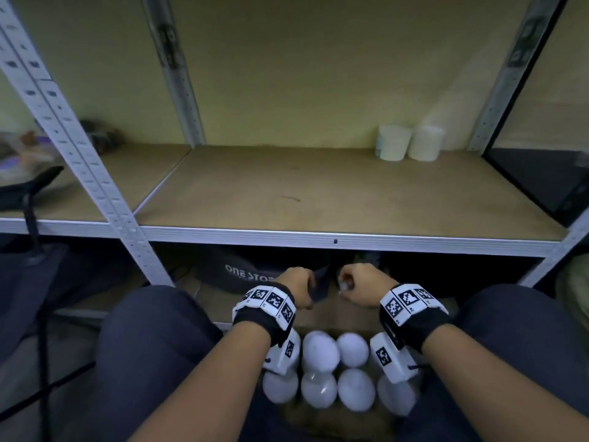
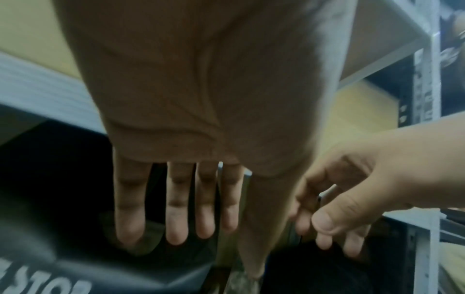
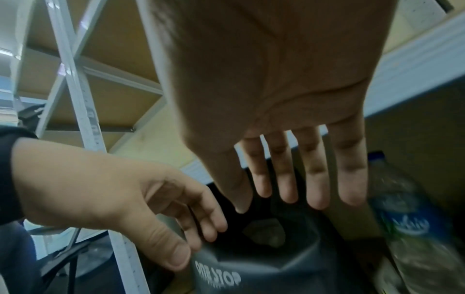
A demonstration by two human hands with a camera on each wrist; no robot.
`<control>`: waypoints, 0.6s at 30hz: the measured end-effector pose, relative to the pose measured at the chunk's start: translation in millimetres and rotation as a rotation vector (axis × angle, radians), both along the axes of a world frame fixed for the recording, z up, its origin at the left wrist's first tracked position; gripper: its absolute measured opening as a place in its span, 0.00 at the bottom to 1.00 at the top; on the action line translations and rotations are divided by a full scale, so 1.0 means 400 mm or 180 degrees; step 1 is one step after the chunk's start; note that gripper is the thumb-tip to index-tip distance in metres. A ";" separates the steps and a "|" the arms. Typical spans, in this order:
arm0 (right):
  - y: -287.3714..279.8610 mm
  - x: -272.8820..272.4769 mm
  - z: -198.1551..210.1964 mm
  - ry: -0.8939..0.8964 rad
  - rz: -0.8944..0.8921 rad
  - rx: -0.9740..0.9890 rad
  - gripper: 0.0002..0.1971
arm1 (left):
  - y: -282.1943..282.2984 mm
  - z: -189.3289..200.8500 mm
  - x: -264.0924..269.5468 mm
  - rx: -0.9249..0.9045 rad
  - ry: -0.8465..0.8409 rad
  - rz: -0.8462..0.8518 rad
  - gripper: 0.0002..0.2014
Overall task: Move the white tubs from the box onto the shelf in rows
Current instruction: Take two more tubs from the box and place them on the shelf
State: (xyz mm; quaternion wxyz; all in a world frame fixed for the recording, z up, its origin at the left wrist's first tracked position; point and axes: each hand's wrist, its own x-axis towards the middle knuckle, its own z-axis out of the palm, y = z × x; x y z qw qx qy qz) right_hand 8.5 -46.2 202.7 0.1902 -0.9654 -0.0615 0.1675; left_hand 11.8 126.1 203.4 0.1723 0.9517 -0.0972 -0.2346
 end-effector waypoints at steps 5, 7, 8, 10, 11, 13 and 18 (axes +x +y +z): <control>0.040 0.027 -0.144 0.0501 0.0186 -0.0196 0.19 | 0.009 -0.138 0.015 0.0361 0.0576 0.0105 0.31; 0.057 0.037 -0.205 0.0632 0.0241 -0.0266 0.22 | 0.034 -0.320 0.078 0.0498 0.0831 0.0343 0.40; 0.065 0.036 -0.236 0.0688 0.0268 -0.0322 0.25 | 0.048 -0.429 0.108 0.0518 0.1031 0.0413 0.45; 0.075 0.030 -0.300 0.0803 0.0367 -0.0442 0.33 | 0.067 -0.549 0.119 0.0626 0.1084 0.0388 0.52; 0.081 0.024 -0.327 0.0876 0.0412 -0.0484 0.37 | 0.073 -0.536 0.095 0.0733 0.1084 0.0382 0.51; 0.094 0.013 -0.385 0.0983 0.0487 -0.0590 0.42 | 0.058 -0.374 0.014 0.0766 0.0819 0.0287 0.43; 0.138 -0.019 -0.477 0.1334 0.0488 -0.0817 0.51 | 0.065 -0.389 -0.036 0.0815 0.0853 0.0452 0.40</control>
